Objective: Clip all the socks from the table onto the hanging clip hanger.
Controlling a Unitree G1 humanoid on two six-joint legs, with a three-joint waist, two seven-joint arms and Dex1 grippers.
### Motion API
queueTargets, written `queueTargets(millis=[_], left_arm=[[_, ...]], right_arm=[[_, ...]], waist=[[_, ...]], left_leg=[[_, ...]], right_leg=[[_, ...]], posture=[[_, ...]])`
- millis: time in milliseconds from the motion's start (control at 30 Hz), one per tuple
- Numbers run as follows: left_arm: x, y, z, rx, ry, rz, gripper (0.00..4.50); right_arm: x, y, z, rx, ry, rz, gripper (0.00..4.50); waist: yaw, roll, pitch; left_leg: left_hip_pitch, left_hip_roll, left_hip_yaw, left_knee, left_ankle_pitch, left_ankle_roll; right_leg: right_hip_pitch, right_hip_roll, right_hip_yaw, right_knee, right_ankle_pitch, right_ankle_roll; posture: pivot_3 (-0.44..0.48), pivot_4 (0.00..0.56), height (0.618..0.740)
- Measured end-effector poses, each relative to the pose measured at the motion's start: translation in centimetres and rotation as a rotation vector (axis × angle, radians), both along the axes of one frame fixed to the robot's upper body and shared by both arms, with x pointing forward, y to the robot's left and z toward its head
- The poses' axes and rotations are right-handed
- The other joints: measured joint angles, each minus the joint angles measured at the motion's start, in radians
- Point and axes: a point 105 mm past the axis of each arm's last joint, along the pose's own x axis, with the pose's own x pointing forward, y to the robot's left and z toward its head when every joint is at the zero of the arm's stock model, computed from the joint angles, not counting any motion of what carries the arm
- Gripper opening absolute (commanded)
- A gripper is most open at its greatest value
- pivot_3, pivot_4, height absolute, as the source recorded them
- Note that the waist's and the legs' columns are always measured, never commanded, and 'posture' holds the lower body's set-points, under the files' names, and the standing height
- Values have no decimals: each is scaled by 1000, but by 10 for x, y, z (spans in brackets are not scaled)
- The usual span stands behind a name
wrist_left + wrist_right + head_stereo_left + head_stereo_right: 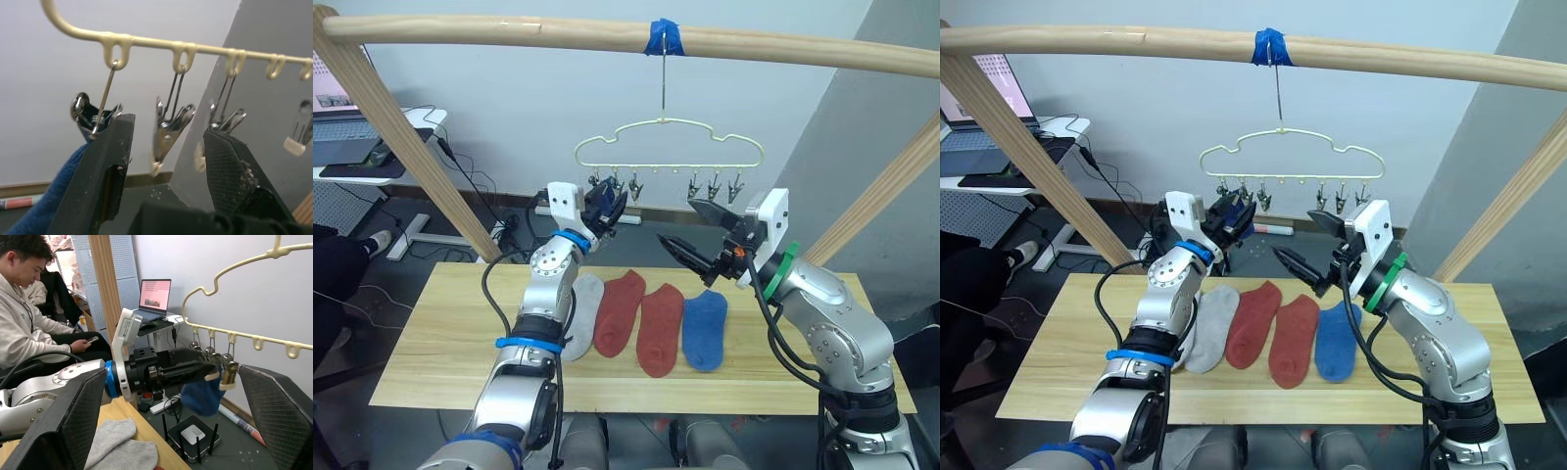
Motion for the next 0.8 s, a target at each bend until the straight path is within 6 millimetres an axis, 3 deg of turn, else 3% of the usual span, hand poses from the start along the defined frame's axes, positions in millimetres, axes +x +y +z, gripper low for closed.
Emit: queueTargets(millis=[233, 367, 800], left_arm=[[2, 1, -5, -1, 12, 7, 2497], [4, 2, 1, -6, -3, 10, 1642], [7, 4, 0, 0, 0, 21, 1642]], right_arm=[[1, 0, 1, 0, -4, -9, 4500], [2, -1, 2, 1, -5, -14, 4500], [3, -1, 1, 1, 2, -19, 4500]], waist=[[-1, 0, 0], [-1, 0, 0], [-1, 0, 0]], left_leg=[[0, 0, 0, 0, 0, 0], [0, 0, 0, 0, 0, 0], [0, 0, 0, 0, 0, 0]], right_leg=[[0, 0, 0, 0, 0, 0], [0, 0, 0, 0, 0, 0], [0, 0, 0, 0, 0, 0]], posture=[[-106, 169, 740], [-106, 169, 740], [-107, 171, 740]])
